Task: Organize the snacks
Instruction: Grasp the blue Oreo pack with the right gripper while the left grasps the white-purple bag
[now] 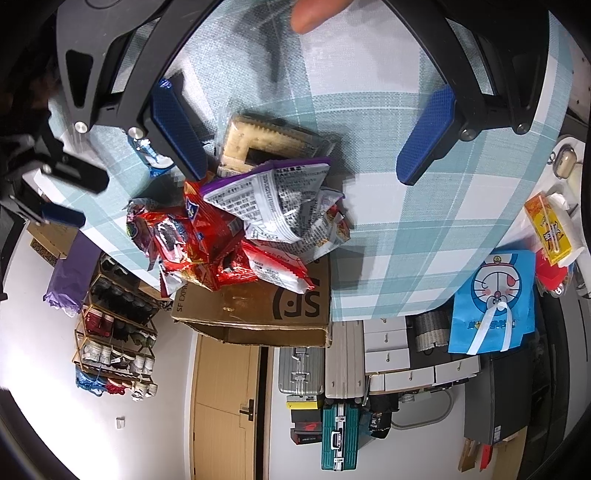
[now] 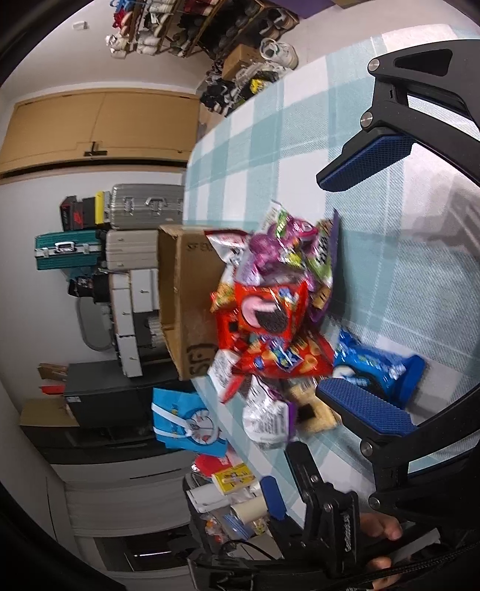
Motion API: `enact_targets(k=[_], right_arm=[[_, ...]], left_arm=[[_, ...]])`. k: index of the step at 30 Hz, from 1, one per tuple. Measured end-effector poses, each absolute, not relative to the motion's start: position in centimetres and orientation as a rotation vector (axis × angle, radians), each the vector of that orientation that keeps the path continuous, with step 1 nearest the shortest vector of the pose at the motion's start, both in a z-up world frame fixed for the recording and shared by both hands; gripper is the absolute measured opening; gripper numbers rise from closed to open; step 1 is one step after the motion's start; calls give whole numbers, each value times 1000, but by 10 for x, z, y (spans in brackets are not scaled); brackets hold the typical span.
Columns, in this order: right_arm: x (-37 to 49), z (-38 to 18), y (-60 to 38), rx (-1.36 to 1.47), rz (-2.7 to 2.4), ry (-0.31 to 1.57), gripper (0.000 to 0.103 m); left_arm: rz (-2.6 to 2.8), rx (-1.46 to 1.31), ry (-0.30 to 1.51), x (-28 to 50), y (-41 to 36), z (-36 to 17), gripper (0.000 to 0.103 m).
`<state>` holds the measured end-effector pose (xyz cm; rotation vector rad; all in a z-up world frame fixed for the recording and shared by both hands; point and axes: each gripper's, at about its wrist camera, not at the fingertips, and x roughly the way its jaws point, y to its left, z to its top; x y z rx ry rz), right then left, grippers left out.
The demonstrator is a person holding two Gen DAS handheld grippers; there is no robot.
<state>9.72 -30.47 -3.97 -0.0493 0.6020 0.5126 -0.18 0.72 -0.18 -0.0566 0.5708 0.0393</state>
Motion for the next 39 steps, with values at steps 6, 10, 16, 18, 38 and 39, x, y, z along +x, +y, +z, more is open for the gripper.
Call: enact_targets(k=[6,10,16,18,38,39], right_arm=[[99,-52,-284,-34,581,758,103],[95,-62,-263,-92,616,788,101],[91,-74,-237,-166,641,817,88],[92,-79,-233,-171,640,840,77],[95,-78,-251,-174,652,843,60],[95,-78,-250,-173,655,844,60]], left_arm=[[41,-88,593,2,16,3,102],[27,-101,606,7,21,7,102],[-3,-83,669,23,15,6,98],[-22,-93,674,30,11,4,98],[-90,-213,848,82,10,-19,67],[-100,-217,847,81,10,-21,55]])
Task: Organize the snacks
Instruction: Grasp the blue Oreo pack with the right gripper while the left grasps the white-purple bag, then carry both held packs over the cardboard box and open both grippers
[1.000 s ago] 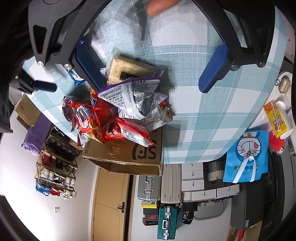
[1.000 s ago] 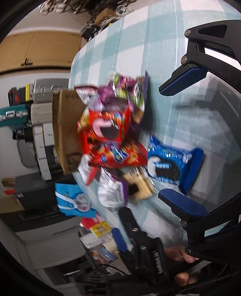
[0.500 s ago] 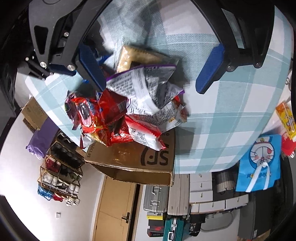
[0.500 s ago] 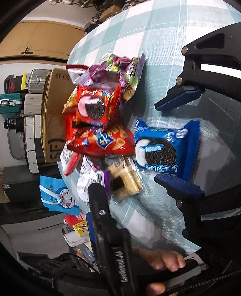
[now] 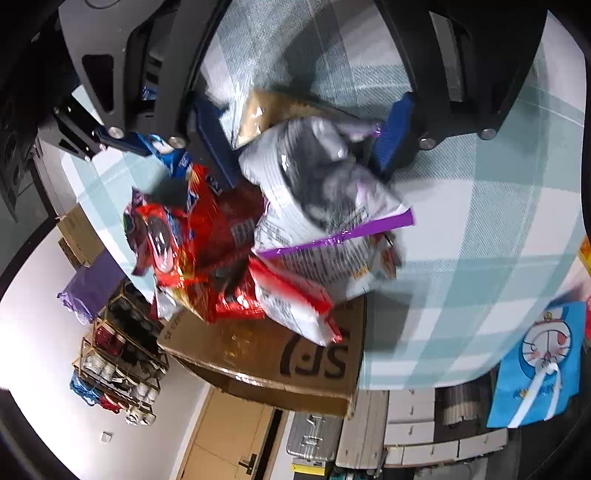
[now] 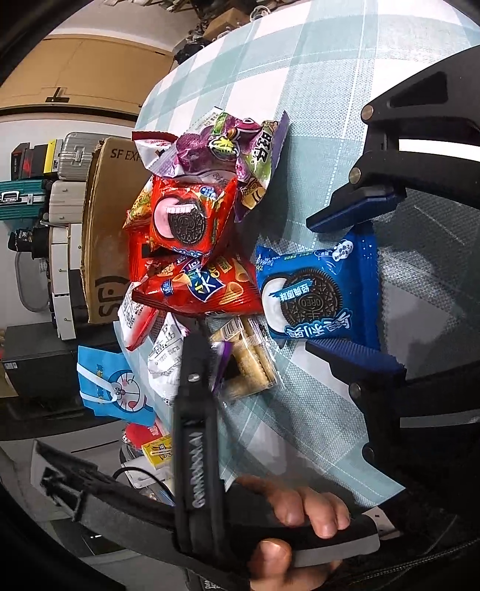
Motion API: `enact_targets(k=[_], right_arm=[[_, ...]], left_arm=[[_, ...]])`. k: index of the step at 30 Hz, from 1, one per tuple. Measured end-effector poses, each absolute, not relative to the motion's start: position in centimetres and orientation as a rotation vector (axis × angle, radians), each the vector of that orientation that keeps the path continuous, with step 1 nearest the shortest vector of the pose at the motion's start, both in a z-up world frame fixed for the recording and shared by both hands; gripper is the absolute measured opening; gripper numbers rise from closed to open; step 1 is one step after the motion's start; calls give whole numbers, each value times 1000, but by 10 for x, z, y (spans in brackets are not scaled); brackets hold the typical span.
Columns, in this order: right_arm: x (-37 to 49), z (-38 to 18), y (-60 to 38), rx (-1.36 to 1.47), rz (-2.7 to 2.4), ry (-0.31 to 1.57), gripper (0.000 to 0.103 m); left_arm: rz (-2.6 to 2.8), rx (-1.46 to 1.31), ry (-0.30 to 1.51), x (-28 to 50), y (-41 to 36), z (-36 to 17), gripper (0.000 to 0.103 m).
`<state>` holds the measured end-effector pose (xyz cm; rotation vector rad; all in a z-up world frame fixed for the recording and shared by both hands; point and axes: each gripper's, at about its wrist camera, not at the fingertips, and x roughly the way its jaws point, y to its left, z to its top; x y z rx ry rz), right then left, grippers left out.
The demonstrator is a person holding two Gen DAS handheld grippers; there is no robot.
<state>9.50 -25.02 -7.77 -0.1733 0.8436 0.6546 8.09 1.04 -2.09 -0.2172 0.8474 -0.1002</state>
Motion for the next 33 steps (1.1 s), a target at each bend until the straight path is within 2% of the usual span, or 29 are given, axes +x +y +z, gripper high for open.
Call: enact_targets(k=[3,8,11,13,14,15,33], right_arm=[[96,-77,-248,-175,656,844,60],[97,-77,-248,-171,661,841,60],[97,-77,-250,-161,669,837,60],[95,-76,-252,-156,676,829,56],[94,-75,-253,-150,690,823,46],[93,-74,-253,-148,696,814,45],[95,-19,-275,-86,719,634,45]], left_arm=[[-104,-216,840,79,10,-22,50],[-114,-189,813,72,8,-21,49],[-126,-182,792,64,8,-17,45],[-131,-182,778,56,8,-15,45],[-127,-179,769,54,9,-14,45],[-127,-178,764,52,9,-13,45],[-148,-179,642,24,13,40,45]])
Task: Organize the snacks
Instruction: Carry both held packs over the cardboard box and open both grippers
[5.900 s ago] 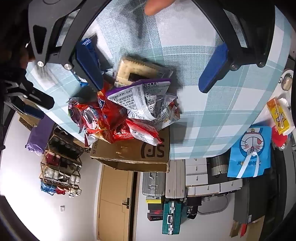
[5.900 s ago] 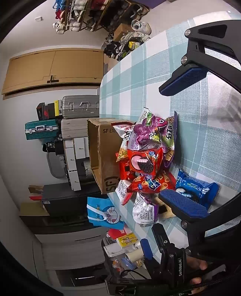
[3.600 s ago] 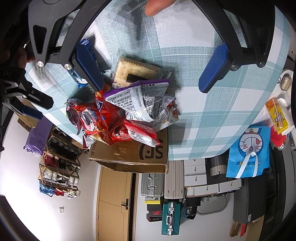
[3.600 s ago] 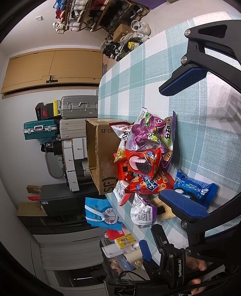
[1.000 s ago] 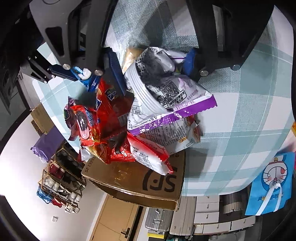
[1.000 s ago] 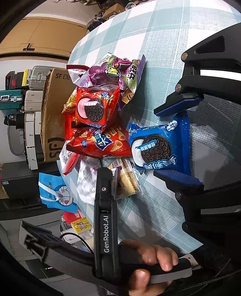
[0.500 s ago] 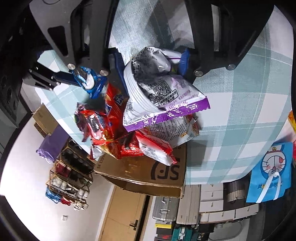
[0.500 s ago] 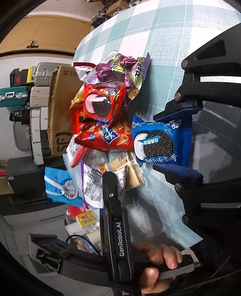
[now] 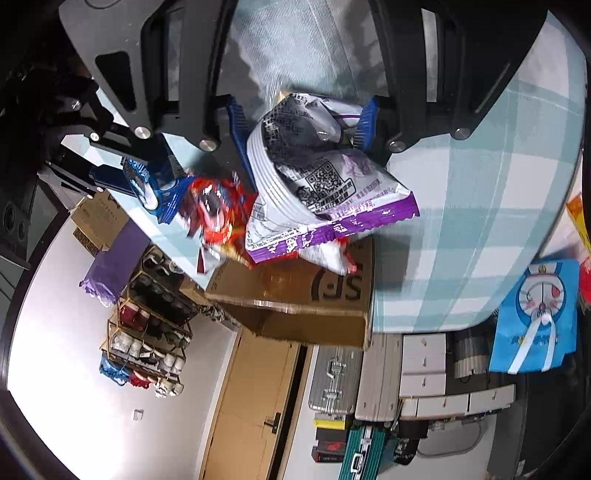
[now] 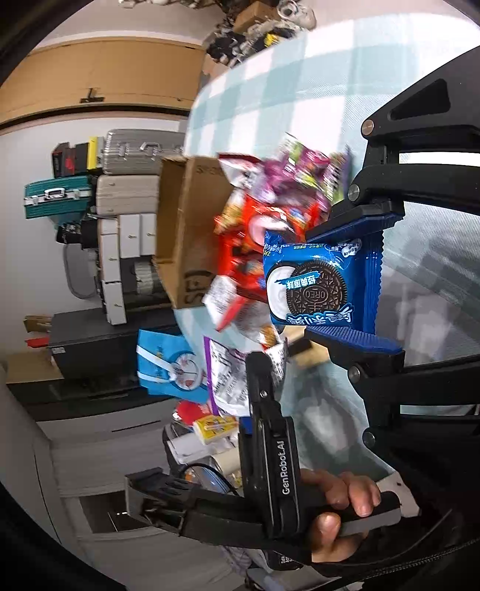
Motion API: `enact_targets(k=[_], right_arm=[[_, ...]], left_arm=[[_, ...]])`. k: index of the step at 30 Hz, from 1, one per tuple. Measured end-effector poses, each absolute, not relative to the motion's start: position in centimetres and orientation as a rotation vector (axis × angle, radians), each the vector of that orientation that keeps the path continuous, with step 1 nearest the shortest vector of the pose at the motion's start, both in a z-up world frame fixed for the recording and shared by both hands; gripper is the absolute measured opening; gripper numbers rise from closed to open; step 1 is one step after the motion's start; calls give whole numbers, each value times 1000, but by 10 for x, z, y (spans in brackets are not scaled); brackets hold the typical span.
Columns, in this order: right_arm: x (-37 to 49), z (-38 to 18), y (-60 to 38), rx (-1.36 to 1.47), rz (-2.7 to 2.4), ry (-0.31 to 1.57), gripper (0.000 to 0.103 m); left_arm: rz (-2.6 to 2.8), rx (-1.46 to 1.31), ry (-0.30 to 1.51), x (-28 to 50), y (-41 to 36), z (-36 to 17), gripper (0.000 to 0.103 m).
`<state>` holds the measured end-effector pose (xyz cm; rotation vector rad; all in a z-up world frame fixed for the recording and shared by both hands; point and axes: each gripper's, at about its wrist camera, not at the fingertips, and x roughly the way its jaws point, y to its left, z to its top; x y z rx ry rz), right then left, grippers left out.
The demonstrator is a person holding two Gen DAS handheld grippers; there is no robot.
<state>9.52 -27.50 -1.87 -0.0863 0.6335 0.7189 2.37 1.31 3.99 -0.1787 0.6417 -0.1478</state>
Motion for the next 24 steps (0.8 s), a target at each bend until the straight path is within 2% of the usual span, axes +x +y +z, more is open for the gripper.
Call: enact_targets(k=[24], right_arm=[[174,57,-291,-40,624,496,45]], left_arm=[[-132,-132,522,77,14,121,45]])
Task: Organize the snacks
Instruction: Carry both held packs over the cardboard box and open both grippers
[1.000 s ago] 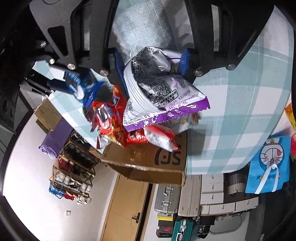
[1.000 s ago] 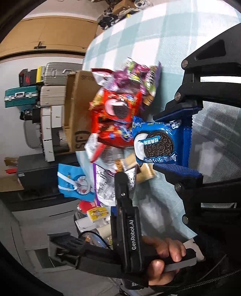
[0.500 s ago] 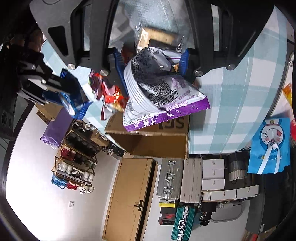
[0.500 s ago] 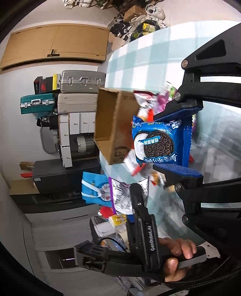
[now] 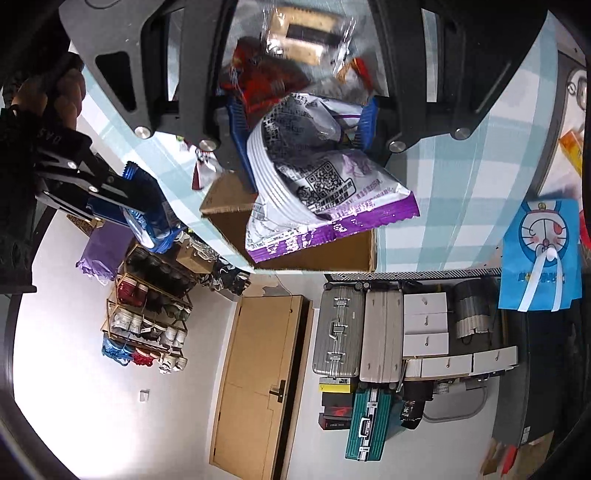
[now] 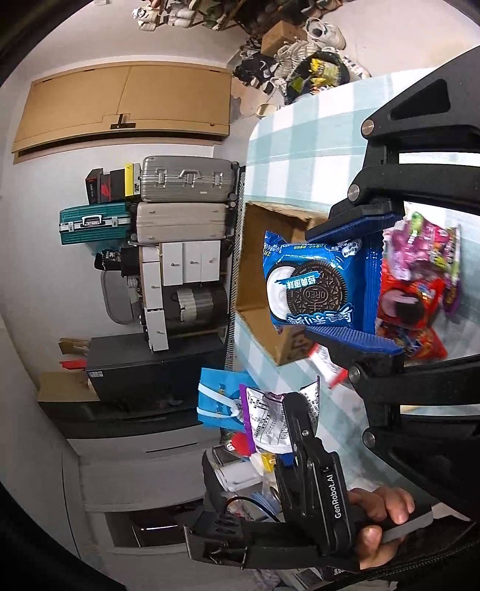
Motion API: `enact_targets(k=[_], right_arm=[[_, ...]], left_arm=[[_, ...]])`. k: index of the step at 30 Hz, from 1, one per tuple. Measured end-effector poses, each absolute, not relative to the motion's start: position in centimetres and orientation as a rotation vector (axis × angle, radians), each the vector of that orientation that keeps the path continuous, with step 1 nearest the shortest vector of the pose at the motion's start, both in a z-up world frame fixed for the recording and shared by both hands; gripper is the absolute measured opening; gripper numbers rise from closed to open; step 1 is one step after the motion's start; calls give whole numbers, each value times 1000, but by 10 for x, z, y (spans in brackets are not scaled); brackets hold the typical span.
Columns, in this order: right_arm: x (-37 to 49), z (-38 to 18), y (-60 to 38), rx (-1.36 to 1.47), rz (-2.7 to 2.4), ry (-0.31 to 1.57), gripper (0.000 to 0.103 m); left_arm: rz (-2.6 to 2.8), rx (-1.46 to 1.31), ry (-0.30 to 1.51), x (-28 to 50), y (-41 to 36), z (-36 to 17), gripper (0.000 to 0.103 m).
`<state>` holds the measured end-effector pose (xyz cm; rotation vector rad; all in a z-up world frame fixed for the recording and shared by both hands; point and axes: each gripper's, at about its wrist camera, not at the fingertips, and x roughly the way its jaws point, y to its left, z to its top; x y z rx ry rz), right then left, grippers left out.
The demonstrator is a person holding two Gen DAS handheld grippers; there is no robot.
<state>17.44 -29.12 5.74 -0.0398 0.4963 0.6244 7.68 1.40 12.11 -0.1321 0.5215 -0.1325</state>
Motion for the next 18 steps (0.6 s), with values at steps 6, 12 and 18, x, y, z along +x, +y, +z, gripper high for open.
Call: enact_targets(k=[6,12,18], right_arm=[[201,59,-285,-25,630,492,45],[233,59,-277,12,635,504,45],[256,55,-269,20,637,502,45]], left_arm=[[-127,-127,517,114,16,130,45],[-118,-126,526,157,20,134,45],[-110,-118,552,204,21,123,45]])
